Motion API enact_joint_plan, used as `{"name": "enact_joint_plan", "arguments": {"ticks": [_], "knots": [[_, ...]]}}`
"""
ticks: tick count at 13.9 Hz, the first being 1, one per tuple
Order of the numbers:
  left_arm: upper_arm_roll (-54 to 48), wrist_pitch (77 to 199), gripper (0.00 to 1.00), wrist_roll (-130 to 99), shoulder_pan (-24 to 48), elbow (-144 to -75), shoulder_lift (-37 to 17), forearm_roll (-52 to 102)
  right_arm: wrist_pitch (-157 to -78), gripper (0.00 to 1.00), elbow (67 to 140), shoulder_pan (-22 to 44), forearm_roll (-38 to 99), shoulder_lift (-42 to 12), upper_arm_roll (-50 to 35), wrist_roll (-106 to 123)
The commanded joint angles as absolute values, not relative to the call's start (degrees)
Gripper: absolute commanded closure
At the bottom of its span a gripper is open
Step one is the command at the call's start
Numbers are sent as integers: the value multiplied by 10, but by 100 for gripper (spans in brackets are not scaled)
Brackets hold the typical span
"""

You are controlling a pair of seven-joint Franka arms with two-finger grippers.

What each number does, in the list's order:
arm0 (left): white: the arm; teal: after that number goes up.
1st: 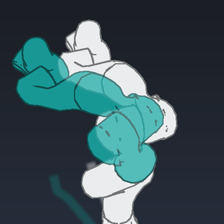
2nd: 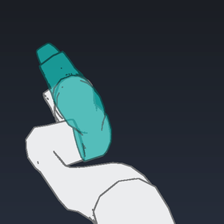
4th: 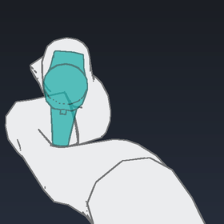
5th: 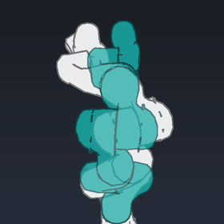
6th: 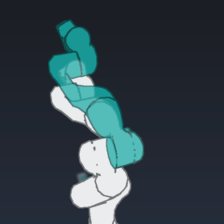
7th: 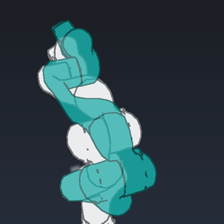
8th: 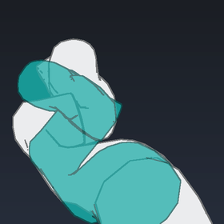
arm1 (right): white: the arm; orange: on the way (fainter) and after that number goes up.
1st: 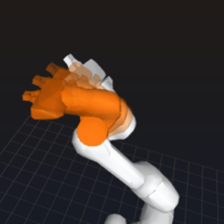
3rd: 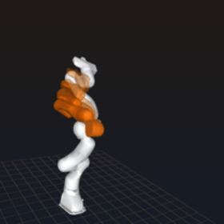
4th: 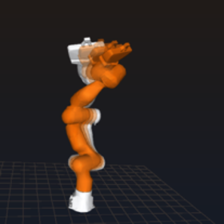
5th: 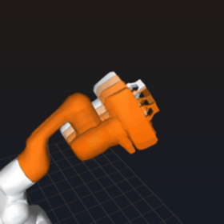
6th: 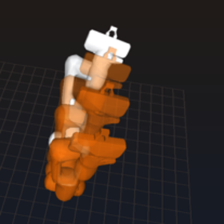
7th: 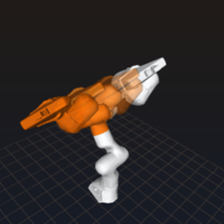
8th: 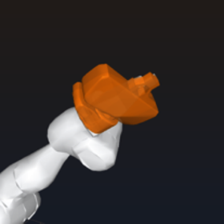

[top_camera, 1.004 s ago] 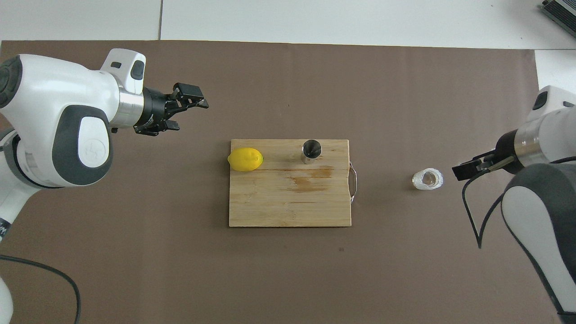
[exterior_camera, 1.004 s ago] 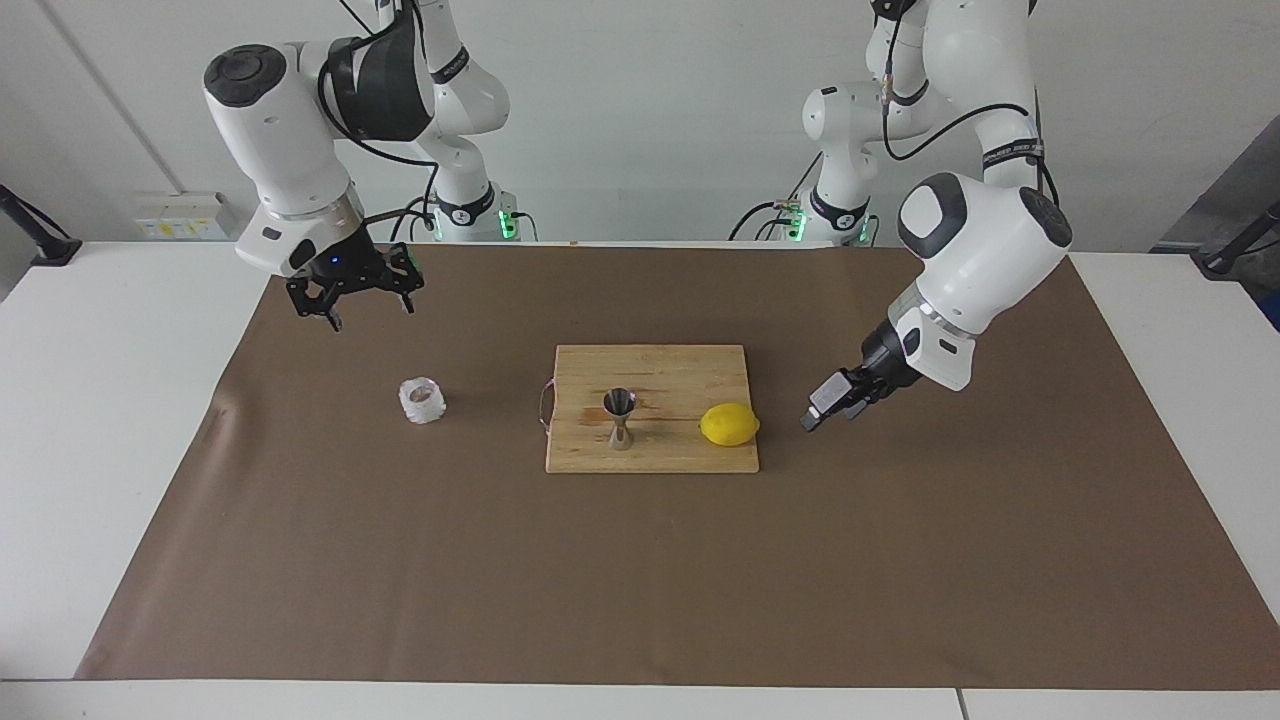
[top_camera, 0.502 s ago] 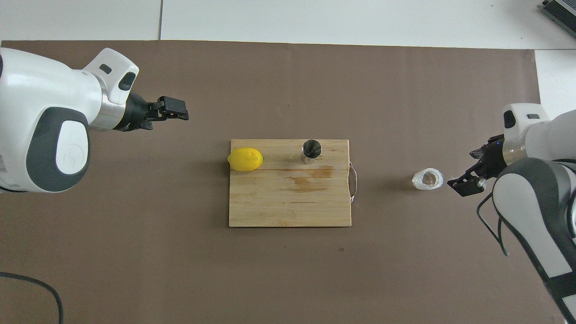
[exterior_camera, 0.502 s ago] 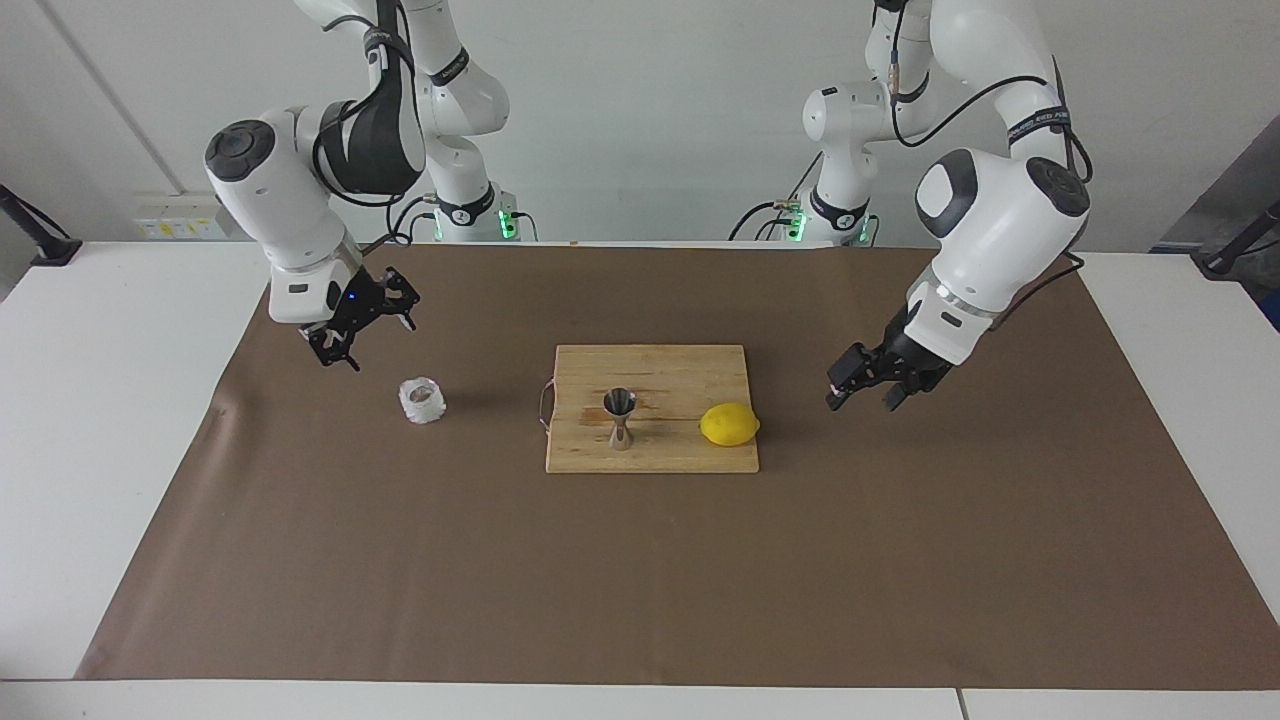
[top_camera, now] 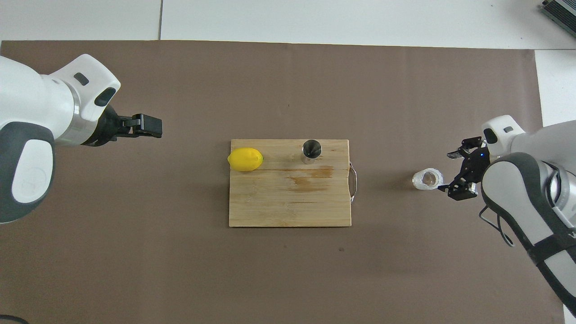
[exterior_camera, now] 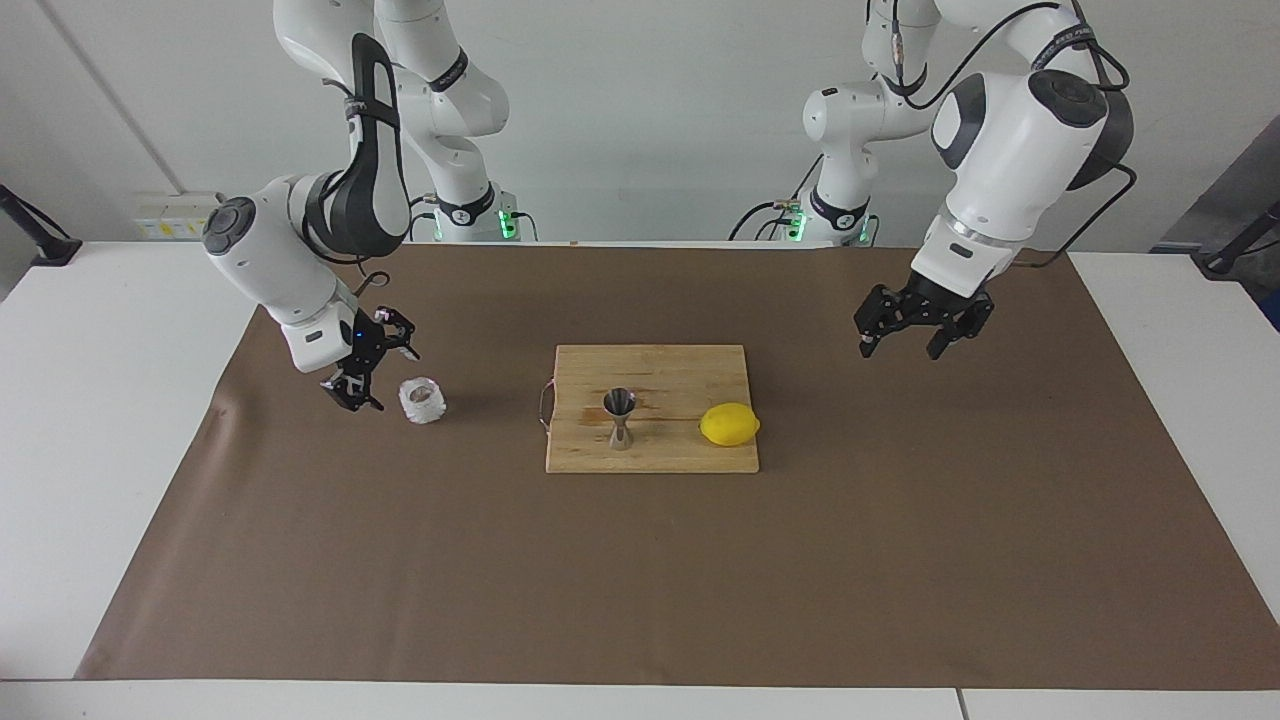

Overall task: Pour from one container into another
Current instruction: 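Return the left gripper to rest while the right gripper reaches the white cup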

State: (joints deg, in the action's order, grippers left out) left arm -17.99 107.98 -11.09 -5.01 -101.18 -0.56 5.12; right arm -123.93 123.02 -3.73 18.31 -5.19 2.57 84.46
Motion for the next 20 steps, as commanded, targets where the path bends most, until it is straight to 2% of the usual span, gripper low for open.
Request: {"name": "enact_joint_plan", "arguments": {"ticks": [1, 7, 12, 13, 15, 19, 20], "knots": [[-166, 1029, 0, -102, -61, -1006, 23, 40, -1261, 0, 1249, -61, 241, -64, 25, 952], [-148, 919, 0, -102, -63, -955, 33, 40, -1270, 0, 1283, -72, 302, -73, 25, 1070], [-69, 932, 0, -62, -16, -967, 40, 40, -1271, 0, 1289, -76, 340, -83, 25, 1122], [-67, 938, 0, -58, -13, -971, 40, 40, -1275, 11, 1289, -73, 346, -84, 25, 1125], [-46, 936, 0, -58, 2, -973, 41, 40, -1279, 43, 1289, -73, 348, -85, 25, 1128], [-31, 937, 0, -56, 11, -975, 34, 37, -1279, 95, 1287, -70, 373, -85, 25, 1129], [-31, 933, 0, -56, 13, -975, 34, 26, -1279, 100, 1286, -70, 373, -85, 25, 1129]]}}
